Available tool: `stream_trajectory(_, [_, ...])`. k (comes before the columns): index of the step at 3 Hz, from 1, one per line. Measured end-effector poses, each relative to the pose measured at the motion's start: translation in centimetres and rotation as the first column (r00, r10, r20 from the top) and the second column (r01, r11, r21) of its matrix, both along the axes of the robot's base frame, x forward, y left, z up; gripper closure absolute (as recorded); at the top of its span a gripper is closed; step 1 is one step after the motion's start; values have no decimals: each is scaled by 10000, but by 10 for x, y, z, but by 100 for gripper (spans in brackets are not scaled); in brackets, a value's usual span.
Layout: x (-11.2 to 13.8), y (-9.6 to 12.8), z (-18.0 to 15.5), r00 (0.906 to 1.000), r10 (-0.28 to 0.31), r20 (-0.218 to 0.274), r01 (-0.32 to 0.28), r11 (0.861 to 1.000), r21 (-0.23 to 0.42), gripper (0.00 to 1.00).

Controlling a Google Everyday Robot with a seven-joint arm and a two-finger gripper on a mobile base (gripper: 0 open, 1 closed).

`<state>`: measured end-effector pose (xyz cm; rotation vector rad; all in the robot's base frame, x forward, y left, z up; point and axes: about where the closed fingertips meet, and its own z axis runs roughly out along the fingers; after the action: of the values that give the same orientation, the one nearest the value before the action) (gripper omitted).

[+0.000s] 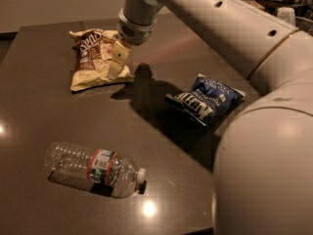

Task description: Move brown chip bag near water bottle

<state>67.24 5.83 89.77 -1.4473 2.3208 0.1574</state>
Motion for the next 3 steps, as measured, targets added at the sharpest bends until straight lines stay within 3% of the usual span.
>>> stream_trajectory(2, [26, 17, -29, 9990, -227, -388, 219, 9995, -215, 0])
stream_trajectory(3, [33, 22, -41, 9975, -229, -672, 214, 9995, -241, 16])
